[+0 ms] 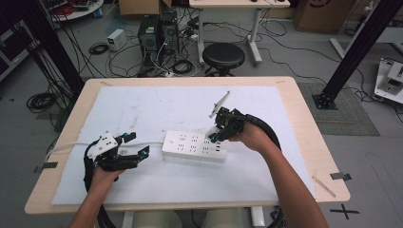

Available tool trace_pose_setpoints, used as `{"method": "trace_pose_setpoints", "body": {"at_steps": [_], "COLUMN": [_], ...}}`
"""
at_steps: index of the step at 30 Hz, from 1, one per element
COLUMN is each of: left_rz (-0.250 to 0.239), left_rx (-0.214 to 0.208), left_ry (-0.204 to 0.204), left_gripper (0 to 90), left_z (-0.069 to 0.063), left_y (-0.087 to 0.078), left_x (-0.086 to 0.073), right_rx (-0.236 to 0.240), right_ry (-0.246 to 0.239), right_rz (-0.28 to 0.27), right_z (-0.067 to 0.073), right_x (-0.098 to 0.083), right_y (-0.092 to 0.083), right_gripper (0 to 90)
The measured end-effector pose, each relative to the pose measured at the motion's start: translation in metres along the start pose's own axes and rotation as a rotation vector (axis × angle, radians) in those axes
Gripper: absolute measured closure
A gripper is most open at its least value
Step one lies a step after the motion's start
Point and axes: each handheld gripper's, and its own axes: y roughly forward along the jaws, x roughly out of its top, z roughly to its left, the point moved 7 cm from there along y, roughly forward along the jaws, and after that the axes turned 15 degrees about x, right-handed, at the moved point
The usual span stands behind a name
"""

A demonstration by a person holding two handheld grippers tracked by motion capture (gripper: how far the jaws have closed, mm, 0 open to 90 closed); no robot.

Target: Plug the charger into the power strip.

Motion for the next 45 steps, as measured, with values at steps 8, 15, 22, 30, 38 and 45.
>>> {"method": "trace_pose_setpoints", "body": {"at_steps": [8, 15, 22, 30, 38, 45], "left_rz": [0.003, 0.002, 0.001, -0.007, -0.014, -0.023], "left_rx": [-0.003, -0.004, -0.007, -0.007, -0.01, -0.008], "left_ry": [-0.005, -0.01, -0.006, -0.016, -0.032, -0.049], "left_gripper": [21.8, 21.8, 21.8, 21.8, 21.8, 21.8], "left_z": [0.002, 0.003, 0.003, 0.002, 0.001, 0.002], "left_y": [0.0, 0.0, 0.002, 0.003, 0.003, 0.003], "left_x": [-0.003, -0.003, -0.003, -0.003, -0.004, -0.005], "right_rx": [-0.006, 0.001, -0.005, -0.019, -0.045, -0.049], "right_ry": [-0.038, -0.044, -0.118, -0.116, -0.118, -0.105], "right_rz": [0.077, 0.112, 0.197, 0.303, 0.398, 0.435], "right_z": [-0.005, -0.008, -0.006, -0.005, -0.001, -0.004], "right_x": [0.006, 0.01, 0.013, 0.023, 0.034, 0.031], "right_y": [0.013, 0.019, 0.024, 0.027, 0.035, 0.041], "right_gripper": [63.2, 63.2, 63.3, 63.5, 63.4, 63.4]}}
